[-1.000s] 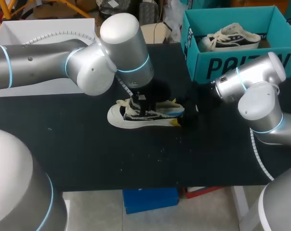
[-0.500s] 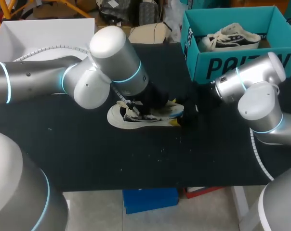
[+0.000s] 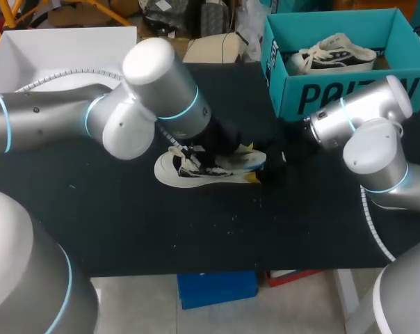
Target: Take the shoe out of the shoebox, open the shoe tongue, remove and reinsert the insole, then place the shoe into the shoebox
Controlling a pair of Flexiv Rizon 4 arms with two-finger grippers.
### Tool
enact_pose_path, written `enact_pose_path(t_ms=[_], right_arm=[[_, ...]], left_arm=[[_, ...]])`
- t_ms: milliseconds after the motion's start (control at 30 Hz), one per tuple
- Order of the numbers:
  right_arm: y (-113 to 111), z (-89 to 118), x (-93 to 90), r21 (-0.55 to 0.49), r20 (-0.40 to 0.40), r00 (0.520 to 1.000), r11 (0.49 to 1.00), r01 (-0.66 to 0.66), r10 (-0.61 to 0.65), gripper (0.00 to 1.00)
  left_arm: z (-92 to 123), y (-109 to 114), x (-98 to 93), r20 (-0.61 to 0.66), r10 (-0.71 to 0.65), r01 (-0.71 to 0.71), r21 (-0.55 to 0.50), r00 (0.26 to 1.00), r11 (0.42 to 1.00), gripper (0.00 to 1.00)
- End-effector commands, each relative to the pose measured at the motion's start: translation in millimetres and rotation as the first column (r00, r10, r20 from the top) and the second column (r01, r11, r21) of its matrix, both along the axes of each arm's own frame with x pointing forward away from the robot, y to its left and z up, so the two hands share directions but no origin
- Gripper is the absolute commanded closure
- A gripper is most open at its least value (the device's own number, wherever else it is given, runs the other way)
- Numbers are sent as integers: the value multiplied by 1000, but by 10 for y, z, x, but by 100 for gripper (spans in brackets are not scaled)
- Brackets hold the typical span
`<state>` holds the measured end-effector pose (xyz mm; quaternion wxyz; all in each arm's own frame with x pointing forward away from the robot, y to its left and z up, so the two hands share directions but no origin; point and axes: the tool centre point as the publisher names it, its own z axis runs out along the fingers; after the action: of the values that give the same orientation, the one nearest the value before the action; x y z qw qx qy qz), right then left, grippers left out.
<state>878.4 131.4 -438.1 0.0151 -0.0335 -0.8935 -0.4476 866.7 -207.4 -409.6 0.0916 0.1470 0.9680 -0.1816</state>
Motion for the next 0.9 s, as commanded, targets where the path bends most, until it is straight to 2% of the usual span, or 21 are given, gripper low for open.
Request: enact_pose_path(t_ms=[33,100,267,533,733,867,900], right_arm=[[-5,-20,16,-2,-2,1000,1000,2,-2,100],[-5,-20,16,-2,-2,1000,1000,2,-2,100],[-5,-20,16,-2,-2,1000,1000,2,-2,100],[-5,-20,16,-2,-2,1000,1000,2,-2,100],[-5,-20,16,-2,-2,1000,1000,2,-2,100],[-5,-20,16,-2,-2,1000,1000,2,-2,100],[-5,-20,16,-2,-2,1000,1000,2,-2,100]], left_arm=[[-55,-44,-46,39,21,-21,11,999,1000,39],[-72,-74,-40,58,28,-28,-4,998,1000,37],[-77,-140,-20,86,49,-44,-65,995,997,43],[-123,-271,78,78,52,-44,-107,996,993,42],[-66,-381,138,90,49,-37,-136,995,990,46],[-14,-442,141,102,40,-25,-140,994,990,56],[-6,-446,140,104,39,-24,-140,994,990,61]])
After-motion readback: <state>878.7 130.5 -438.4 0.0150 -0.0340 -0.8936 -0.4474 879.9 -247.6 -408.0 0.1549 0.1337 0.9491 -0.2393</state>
